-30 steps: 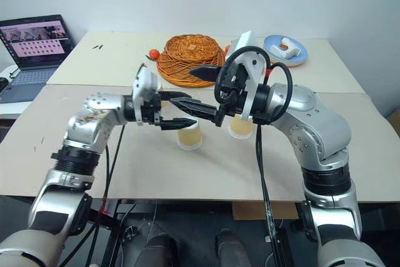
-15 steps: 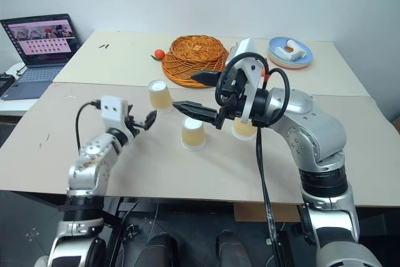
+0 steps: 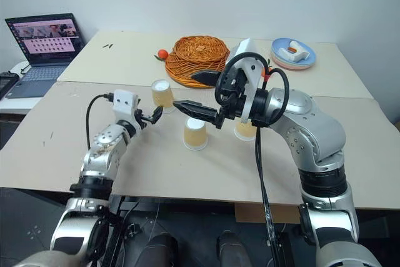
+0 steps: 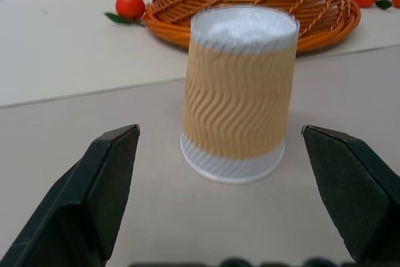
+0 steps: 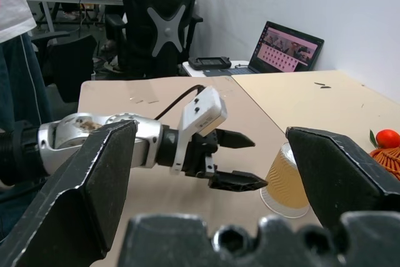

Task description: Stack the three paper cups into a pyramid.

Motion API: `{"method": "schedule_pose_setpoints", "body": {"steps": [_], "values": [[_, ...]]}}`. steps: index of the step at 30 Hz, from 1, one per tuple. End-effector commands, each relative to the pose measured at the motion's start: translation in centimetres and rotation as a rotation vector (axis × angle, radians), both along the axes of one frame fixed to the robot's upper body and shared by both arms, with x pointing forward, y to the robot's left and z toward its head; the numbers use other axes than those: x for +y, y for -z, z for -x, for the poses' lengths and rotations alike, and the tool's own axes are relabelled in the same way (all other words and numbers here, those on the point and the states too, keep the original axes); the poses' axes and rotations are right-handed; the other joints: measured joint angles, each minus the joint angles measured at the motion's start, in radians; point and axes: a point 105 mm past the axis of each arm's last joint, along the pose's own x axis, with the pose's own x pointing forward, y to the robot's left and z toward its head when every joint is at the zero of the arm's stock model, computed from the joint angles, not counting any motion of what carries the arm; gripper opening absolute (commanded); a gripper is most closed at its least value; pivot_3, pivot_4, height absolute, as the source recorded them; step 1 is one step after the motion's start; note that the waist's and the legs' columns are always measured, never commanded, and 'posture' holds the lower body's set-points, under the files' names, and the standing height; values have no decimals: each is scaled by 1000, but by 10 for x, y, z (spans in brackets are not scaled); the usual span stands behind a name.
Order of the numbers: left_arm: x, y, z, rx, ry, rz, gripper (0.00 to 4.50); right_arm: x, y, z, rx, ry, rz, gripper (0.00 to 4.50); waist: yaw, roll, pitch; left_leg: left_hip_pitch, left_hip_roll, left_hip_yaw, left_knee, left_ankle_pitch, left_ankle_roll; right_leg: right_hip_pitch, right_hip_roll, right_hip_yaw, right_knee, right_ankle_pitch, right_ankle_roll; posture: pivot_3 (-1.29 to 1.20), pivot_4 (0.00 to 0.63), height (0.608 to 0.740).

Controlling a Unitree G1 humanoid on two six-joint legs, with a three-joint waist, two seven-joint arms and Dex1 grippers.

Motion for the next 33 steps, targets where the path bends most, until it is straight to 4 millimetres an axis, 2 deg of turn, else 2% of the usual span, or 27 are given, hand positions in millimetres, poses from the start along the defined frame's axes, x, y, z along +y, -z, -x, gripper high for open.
{"method": "schedule_pose_setpoints", "body": {"steps": [1, 18, 31, 33], "values": [[-10, -18, -11, -51, 49, -22, 4426, -4, -11, 4, -50, 6, -26, 4500, 0, 0, 0, 0, 0, 0, 0, 0, 0, 0, 0, 0, 0, 0, 0, 0, 150, 671], [-25, -35, -38, -38, 89, 18, 4426, -6, -12, 3, -55, 24, -30, 4500, 0, 0, 0, -1, 0, -1, 0, 0, 0, -1, 0, 0, 0, 0, 1, 0, 150, 671], [-28, -33, -42, -16, 96, 37, 4426, -7, -11, 2, -54, 36, -30, 4500, -1, 0, 0, -2, -1, -1, 0, 0, 0, -1, 0, 0, 0, -1, 1, 0, 150, 671], [-28, -33, -42, -18, 96, 39, 3914, -7, -10, 2, -54, 37, -31, 4500, -1, 0, 1, -2, 0, -1, 0, 0, 0, -1, 0, -1, 0, -1, 1, 0, 150, 671]]}}
